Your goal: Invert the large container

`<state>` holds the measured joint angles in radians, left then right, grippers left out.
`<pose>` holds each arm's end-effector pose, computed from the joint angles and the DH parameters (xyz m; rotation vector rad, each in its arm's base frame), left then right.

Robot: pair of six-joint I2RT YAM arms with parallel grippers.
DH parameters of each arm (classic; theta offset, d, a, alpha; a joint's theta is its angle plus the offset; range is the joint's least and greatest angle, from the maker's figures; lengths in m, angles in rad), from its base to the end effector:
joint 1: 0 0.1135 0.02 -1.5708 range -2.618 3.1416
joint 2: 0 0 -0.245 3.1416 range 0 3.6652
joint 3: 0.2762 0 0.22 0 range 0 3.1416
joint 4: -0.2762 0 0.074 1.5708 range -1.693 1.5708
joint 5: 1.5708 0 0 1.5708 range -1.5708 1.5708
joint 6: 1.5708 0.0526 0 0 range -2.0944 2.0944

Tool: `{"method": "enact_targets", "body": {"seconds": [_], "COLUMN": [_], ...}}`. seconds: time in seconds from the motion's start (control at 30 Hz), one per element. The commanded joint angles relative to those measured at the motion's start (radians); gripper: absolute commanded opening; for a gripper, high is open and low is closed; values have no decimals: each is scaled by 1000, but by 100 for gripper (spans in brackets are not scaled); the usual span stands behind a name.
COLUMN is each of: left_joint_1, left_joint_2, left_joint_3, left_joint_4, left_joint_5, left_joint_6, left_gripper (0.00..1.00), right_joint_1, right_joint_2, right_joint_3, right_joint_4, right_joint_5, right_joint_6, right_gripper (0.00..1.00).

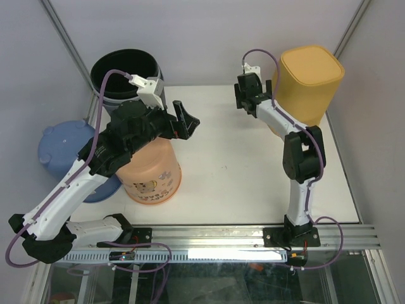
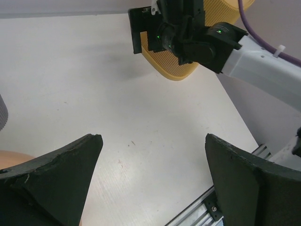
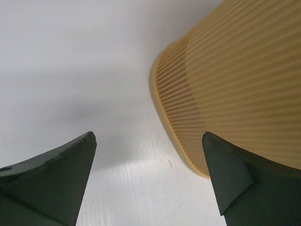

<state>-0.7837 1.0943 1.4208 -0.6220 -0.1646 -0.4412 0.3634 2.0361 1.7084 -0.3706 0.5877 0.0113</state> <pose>0.1543 -0.1416 0.4193 0.2113 1.9090 -0.6871 0.4215 0.1291 0.2454 -0.0779 2.1684 -0.4522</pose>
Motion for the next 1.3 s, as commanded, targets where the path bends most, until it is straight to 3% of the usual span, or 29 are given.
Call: {"method": "enact_targets", "body": {"seconds": [0.0,0.2,0.33,0.53,0.73,0.93,1.07,1.27], "left_joint_1": [3,2,1,0,2,1,2,2], "left_joint_2": [37,44,49,68,66,77,55,26], "left_joint_3": [63,116,139,139,100,103,95,140], "left_joint_4": [-4,-39,-51,-52,-34,-67,-105,-289], "left_joint_5": [8,-29,-67,-35,-48,-22,-32,-141], "left_joint_6": [12,58,68,32,37,30,38,33], "left_gripper": [99,99,99,99,99,99,99,99], "right_joint_1": [35,43,14,-72,-130,-144,-114,-53], "right_joint_2": [-177,-457,-478,-323,-109,-64,-200,-635], "right_joint_3": [-120,-519,-612,-484,-202,-105,-215,-625], "right_joint_4": [21,204,234,276,184,147,154,328], "right_joint_5": [2,-188,-178,-112,-2,-6,-162,-602], "right_joint_6": [65,83,56,114,203,248,263,355], "right_gripper": [99,99,99,99,99,99,99,98]}}
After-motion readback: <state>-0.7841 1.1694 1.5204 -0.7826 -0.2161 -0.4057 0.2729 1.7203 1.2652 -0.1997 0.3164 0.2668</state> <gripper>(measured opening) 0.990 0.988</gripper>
